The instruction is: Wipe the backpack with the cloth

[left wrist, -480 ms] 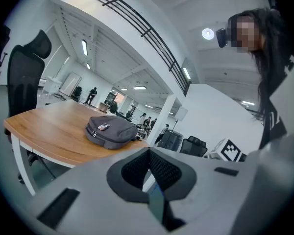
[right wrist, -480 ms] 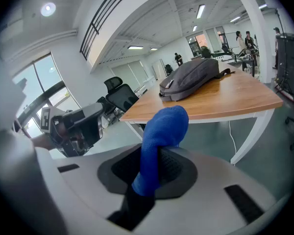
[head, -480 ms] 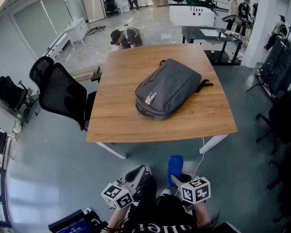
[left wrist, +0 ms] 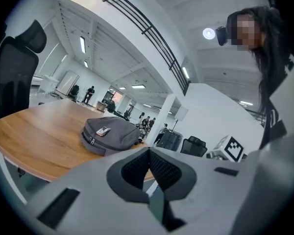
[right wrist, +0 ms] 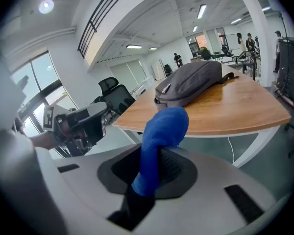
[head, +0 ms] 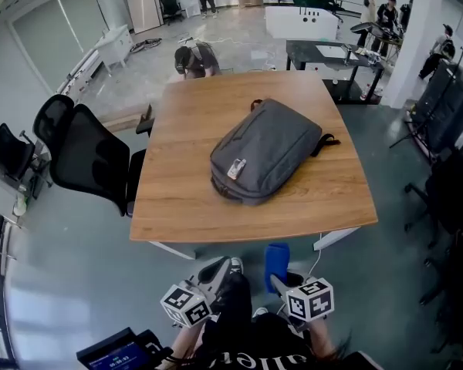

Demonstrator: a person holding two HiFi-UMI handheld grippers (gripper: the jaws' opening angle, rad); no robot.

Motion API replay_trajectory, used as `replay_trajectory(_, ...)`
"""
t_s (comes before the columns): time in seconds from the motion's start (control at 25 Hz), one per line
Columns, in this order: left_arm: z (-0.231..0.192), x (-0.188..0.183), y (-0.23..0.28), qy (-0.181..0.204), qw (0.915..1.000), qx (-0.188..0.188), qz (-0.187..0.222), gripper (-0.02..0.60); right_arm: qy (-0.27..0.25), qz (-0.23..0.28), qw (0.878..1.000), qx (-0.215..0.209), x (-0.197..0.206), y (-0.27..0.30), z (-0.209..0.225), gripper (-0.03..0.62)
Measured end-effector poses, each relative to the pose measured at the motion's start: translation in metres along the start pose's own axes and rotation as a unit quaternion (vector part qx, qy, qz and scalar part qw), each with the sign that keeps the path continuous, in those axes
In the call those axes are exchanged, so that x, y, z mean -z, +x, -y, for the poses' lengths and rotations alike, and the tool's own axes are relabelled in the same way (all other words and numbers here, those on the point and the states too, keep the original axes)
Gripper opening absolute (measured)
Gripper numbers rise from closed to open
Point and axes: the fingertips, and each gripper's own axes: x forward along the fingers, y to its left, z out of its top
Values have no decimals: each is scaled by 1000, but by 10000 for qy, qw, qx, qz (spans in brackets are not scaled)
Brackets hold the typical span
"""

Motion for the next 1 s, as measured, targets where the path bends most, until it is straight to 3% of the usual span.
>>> replay_trajectory(0.24,-40,-35,41,198,9995,218,-104,-2,4,30,9998,178,-56,32,20,78)
replay_trajectory(0.6,-129,-86,90,48,9994,328,57,-2,-97,-48,9995,311,-137,95,29,78)
replay_trajectory(1.0,-196,-103,130,-132,9984,542,-76,-2,-159,-153,9992,347,-197,148,30,78)
